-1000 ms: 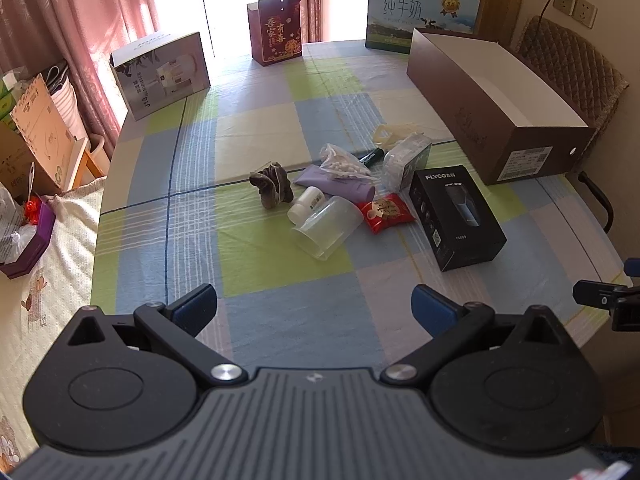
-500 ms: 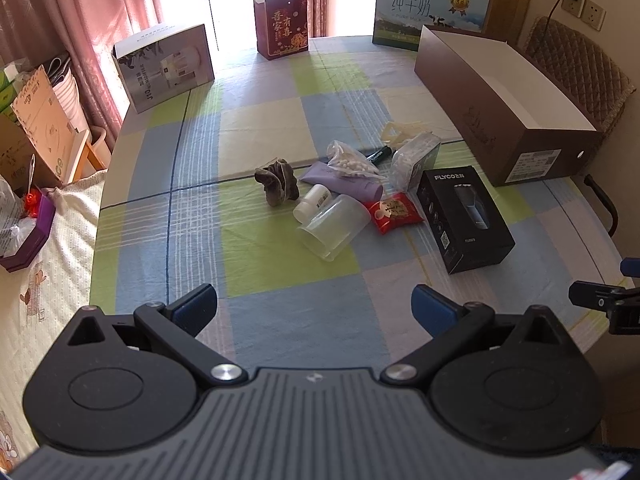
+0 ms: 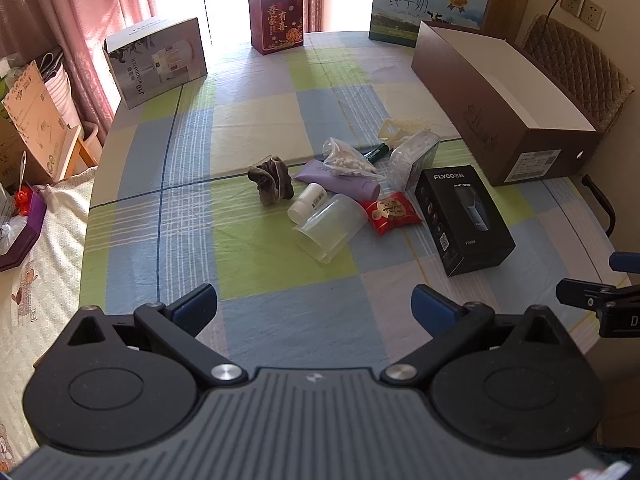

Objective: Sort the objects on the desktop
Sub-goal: 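Move both tools toward the items, right tool approaching the black FLYCO box, then grasp the black FLYCO box with the right tool while the left tool grasps the clear cup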

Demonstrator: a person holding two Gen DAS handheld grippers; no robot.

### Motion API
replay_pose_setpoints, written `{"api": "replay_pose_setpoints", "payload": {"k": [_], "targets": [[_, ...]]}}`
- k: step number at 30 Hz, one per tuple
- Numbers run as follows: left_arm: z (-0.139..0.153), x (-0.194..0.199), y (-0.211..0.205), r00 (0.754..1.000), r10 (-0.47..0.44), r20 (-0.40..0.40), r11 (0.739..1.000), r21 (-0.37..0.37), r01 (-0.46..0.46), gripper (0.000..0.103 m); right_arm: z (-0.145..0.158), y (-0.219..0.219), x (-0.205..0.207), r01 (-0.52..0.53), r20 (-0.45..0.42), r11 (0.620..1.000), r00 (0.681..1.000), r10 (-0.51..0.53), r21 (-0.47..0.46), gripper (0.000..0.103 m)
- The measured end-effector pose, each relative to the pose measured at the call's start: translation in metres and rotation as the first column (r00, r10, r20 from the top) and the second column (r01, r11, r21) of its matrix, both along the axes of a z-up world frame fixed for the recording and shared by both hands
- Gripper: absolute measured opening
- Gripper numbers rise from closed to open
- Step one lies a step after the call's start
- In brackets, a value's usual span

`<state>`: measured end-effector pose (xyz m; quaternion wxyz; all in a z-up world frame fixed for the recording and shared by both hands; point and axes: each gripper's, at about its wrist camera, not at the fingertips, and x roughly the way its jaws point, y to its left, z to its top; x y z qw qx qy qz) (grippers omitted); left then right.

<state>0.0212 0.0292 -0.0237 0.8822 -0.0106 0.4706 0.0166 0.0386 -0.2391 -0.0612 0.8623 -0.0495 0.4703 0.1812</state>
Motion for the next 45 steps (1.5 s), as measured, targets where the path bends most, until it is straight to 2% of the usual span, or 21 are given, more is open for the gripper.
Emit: {"api": "replay_pose_setpoints", "payload": {"k": [3,9,13,22,32,36,45], "targets": [[-0.001,0.003,0.001,1.000,-0.005,0.002,1.000,-0.002,0.005,0.102,0.000,0.001,0.003,0.010,0.013,1.000,1.000,-0.011,0.020,0.101],[-0.006,0.011,0.001,1.000,-0.019,0.014,1.000,-0.015,0.020,0.102,-0.006,0.000,0.016,0.024,0.006,0.993,1.000,-0.025,0.120,0.101],[-0.012,0.020,0.003,0.999,-0.027,0.032,1.000,-0.012,0.027,0.102,-0.016,0.005,0.026,0.003,-0.002,0.990,1.000,-0.003,0.139,0.101],[-0.030,0.041,0.012,0.998,-0.048,0.042,0.999,-0.012,0.048,0.100,-0.041,0.019,0.054,-0.025,-0.008,0.992,1.000,0.027,0.126,0.101],[-0.056,0.071,0.008,0.994,-0.109,0.032,0.994,-0.006,0.109,0.095,-0.073,0.043,0.083,-0.078,-0.023,0.996,0.997,0.079,0.049,0.101],[-0.067,0.083,0.009,0.992,-0.129,0.017,0.992,-0.002,0.129,0.091,-0.086,0.048,0.093,-0.095,-0.033,0.995,0.995,0.096,0.019,0.089],[-0.083,0.105,0.004,0.983,-0.185,-0.008,0.982,0.021,0.186,0.081,-0.098,0.052,0.103,-0.143,-0.047,0.990,0.989,0.142,-0.016,0.079]]}}
